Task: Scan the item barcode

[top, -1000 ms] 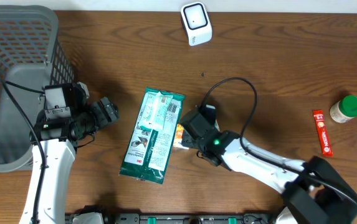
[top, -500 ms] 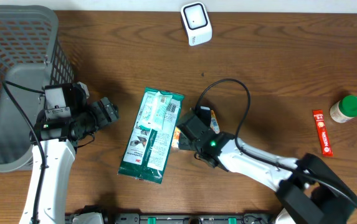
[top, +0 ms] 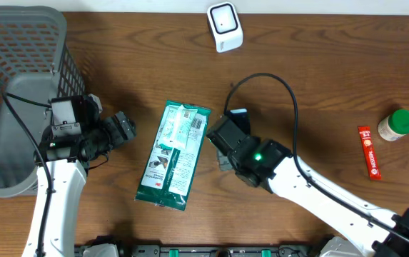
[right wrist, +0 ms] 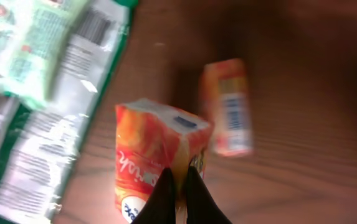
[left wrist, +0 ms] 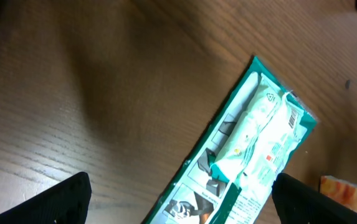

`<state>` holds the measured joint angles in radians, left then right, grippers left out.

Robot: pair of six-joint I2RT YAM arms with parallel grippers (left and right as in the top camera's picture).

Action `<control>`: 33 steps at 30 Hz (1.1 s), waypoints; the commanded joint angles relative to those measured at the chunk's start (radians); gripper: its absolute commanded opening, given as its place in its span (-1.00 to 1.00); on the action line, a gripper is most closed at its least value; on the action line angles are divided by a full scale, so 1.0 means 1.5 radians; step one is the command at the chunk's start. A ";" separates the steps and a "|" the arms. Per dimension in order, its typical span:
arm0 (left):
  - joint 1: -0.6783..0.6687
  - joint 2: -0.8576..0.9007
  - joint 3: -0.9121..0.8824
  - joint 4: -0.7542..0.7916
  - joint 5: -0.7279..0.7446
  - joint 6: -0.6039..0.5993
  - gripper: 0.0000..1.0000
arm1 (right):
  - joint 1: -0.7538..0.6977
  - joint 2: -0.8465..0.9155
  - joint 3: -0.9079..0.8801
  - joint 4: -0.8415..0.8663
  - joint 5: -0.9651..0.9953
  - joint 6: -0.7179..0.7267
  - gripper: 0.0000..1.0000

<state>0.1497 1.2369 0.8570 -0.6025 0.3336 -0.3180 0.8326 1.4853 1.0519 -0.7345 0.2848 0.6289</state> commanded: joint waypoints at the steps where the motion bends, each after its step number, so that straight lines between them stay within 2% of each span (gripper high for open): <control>1: 0.006 0.003 0.004 -0.002 -0.009 -0.008 0.86 | -0.005 -0.006 0.073 -0.068 0.161 -0.103 -0.98; 6: 0.006 0.003 0.004 -0.002 -0.009 -0.008 0.87 | -0.023 -0.007 0.129 -0.146 0.295 -0.169 -0.98; 9: 0.006 0.003 0.004 -0.002 -0.009 -0.008 0.87 | -0.035 -0.006 0.131 -0.157 0.329 -0.198 -0.98; 15: 0.006 0.003 0.004 -0.002 -0.009 -0.008 0.86 | -0.069 0.028 0.122 -0.177 0.339 -0.198 -0.98; 26: 0.006 0.003 0.004 -0.002 -0.009 -0.008 0.87 | -0.093 0.227 0.117 -0.174 0.372 -0.169 -0.98; 33: 0.006 0.003 0.004 -0.002 -0.009 -0.008 0.86 | -0.093 0.306 0.117 -0.168 0.370 -0.165 -0.98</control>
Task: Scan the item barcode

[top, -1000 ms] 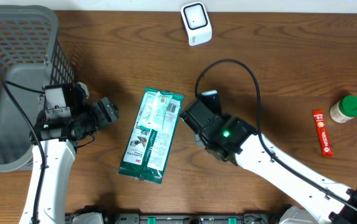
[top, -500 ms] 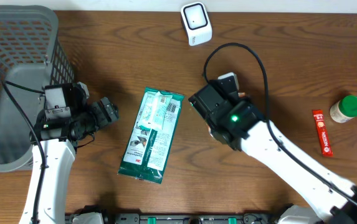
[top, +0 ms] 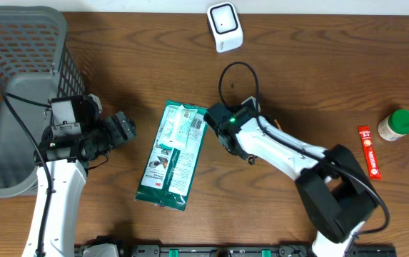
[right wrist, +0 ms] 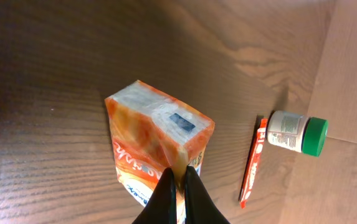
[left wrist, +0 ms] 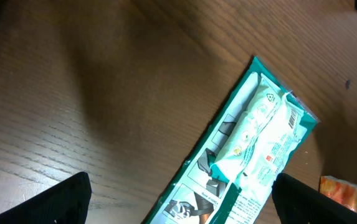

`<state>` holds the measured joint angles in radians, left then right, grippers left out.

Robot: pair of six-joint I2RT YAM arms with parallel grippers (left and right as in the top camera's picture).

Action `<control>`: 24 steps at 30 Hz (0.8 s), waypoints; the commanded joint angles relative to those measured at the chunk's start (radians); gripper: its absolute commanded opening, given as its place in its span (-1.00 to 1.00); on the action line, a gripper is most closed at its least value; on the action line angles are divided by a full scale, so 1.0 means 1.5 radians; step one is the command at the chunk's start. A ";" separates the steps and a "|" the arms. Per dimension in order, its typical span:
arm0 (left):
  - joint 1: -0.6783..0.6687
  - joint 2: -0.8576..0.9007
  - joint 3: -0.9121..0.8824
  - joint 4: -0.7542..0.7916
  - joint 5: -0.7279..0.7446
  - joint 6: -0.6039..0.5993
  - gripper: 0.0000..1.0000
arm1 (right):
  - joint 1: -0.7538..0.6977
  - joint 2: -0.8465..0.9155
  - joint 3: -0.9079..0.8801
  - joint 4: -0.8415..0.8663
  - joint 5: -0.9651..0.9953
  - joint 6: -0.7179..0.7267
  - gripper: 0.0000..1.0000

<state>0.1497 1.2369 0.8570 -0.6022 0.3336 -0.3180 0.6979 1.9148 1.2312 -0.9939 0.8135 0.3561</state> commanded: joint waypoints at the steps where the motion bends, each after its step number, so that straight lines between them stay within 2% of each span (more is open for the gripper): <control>1: 0.006 0.003 0.004 -0.002 -0.009 -0.008 0.86 | -0.004 0.022 -0.002 0.009 0.007 0.017 -0.98; 8: 0.006 0.003 0.004 -0.002 -0.009 -0.008 0.86 | -0.004 0.023 -0.002 0.024 -0.021 0.041 -0.95; 12: 0.006 0.003 0.004 -0.002 -0.009 -0.008 0.86 | -0.003 0.023 -0.002 0.024 -0.043 0.041 -0.71; 15: 0.006 0.003 0.004 -0.002 -0.009 -0.008 0.86 | -0.004 0.023 -0.002 0.025 -0.052 0.041 -0.43; 19: 0.006 0.003 0.004 -0.002 -0.009 -0.008 0.87 | -0.004 0.023 -0.002 0.025 -0.053 0.041 -0.30; 24: 0.006 0.003 0.004 -0.002 -0.009 -0.008 0.86 | -0.004 0.013 0.017 0.016 -0.057 0.041 -0.24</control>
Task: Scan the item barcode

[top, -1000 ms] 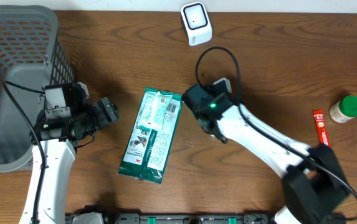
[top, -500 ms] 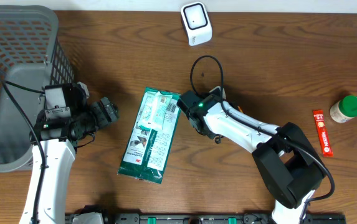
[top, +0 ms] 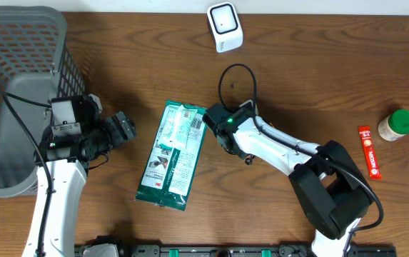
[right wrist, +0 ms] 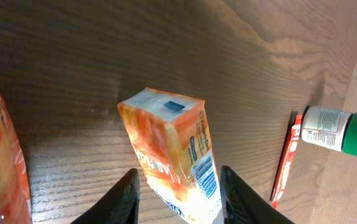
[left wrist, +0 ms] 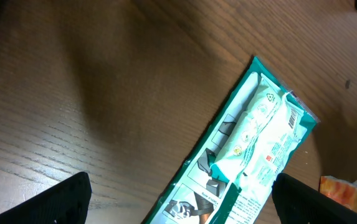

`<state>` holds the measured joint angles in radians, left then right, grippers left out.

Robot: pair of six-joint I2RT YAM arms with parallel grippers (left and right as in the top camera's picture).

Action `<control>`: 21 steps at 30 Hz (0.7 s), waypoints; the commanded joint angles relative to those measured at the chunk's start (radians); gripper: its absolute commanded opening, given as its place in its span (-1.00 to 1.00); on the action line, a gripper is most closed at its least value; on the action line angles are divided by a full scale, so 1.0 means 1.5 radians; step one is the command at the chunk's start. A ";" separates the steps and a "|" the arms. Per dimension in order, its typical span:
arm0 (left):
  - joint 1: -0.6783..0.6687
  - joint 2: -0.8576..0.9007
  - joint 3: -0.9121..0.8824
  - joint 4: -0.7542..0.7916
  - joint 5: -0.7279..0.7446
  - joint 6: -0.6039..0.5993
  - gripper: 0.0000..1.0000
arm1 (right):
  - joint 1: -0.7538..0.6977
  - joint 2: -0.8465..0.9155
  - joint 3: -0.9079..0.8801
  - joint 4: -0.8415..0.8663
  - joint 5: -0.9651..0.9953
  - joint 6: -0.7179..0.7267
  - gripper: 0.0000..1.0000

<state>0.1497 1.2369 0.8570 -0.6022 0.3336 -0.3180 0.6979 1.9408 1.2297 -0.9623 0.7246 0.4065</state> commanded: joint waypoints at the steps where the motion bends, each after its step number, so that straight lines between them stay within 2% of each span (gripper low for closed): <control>1: 0.006 0.003 0.004 -0.002 -0.009 -0.008 0.86 | -0.006 -0.010 0.025 -0.011 0.002 0.007 -0.23; 7: 0.006 0.003 0.004 -0.002 -0.009 -0.008 0.87 | -0.034 -0.065 0.090 -0.051 0.000 -0.021 -0.22; 10: 0.006 0.003 0.004 -0.002 -0.009 -0.008 0.86 | -0.049 -0.101 0.115 -0.058 -0.052 -0.056 -0.22; 13: 0.006 0.003 0.004 -0.002 -0.009 -0.008 0.86 | -0.065 -0.139 0.128 -0.046 -0.182 -0.065 -0.22; 20: 0.006 0.003 0.004 -0.002 -0.009 -0.008 0.86 | -0.073 -0.164 0.121 0.070 -0.604 -0.065 -0.17; 21: 0.006 0.003 0.004 -0.002 -0.009 -0.008 0.86 | -0.068 -0.161 0.119 0.085 -0.616 -0.064 -0.14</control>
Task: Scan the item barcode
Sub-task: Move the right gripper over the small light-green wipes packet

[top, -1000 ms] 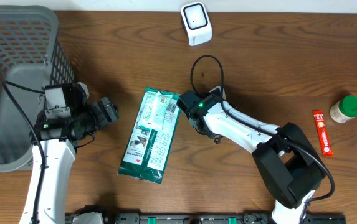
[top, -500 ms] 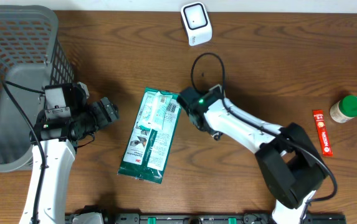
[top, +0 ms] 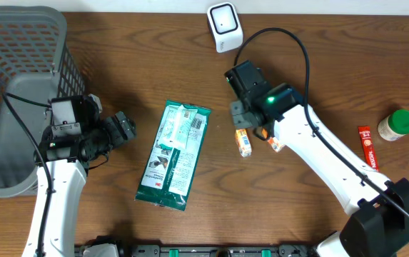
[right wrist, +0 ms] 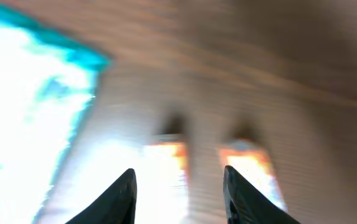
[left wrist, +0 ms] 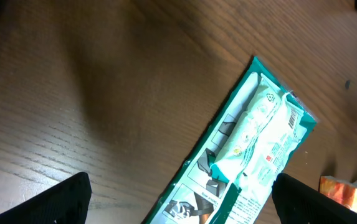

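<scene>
Two small orange cartons [top: 243, 141] [top: 273, 143] lie side by side on the wooden table, right of a green wipes pack [top: 174, 155]. The white scanner [top: 224, 26] stands at the table's back edge. My right gripper [top: 242, 118] hovers just behind the cartons, open and empty. Its wrist view is blurred, with the right gripper [right wrist: 179, 198] above both cartons [right wrist: 171, 155] [right wrist: 250, 163]. My left gripper [top: 124, 129] is open, left of the pack [left wrist: 253, 144]. One carton [left wrist: 347, 190] shows at that view's lower right.
A grey mesh basket [top: 18, 43] fills the back left corner. A green-capped bottle [top: 397, 124] and a red stick pack [top: 369, 151] lie at the far right. The right arm's black cable [top: 290, 43] loops over the table near the scanner.
My right gripper, open low beside a carton next to the pack, now sits farther back and right, above both cartons. The cartons show uncovered on the table. The left arm has not moved.
My right gripper was shut on an orange carton near the pack, a second carton lying beside it. It still held the carton with the wrist turned. Then it was open with the carton on the table, and now it is off both cartons.
</scene>
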`<state>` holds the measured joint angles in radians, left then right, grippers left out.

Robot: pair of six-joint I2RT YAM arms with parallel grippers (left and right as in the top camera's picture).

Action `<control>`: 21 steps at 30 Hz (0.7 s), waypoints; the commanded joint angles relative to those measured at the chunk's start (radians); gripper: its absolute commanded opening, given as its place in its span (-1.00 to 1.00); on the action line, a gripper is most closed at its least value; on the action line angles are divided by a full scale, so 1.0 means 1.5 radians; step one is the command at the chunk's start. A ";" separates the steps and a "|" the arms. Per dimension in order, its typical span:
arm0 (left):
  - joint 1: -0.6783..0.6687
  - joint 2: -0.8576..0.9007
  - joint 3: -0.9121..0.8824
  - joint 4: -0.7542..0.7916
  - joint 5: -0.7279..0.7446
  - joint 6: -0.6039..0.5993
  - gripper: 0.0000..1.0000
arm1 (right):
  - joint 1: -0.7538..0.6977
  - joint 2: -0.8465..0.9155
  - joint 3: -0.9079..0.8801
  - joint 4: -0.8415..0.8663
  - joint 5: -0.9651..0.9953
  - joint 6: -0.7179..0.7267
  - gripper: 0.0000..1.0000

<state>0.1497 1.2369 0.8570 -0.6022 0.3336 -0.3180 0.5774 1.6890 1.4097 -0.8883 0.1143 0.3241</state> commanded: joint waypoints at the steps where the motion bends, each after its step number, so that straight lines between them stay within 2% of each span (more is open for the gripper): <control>1: 0.006 0.003 0.004 -0.002 -0.009 -0.008 0.86 | 0.018 0.010 -0.003 0.048 -0.210 -0.007 -0.14; 10: 0.006 0.003 0.004 -0.002 -0.009 -0.008 0.86 | 0.099 0.074 -0.003 0.102 -0.207 0.005 -0.08; 14: 0.006 0.003 0.004 -0.002 -0.009 -0.008 0.86 | 0.129 0.114 -0.003 0.120 -0.199 0.025 0.02; 21: 0.006 0.003 0.004 -0.002 -0.009 -0.008 0.86 | 0.131 0.123 -0.002 0.127 -0.199 0.009 0.05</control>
<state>0.1497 1.2369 0.8570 -0.6022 0.3336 -0.3180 0.7769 1.8847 1.4075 -0.7029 -0.1867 0.3481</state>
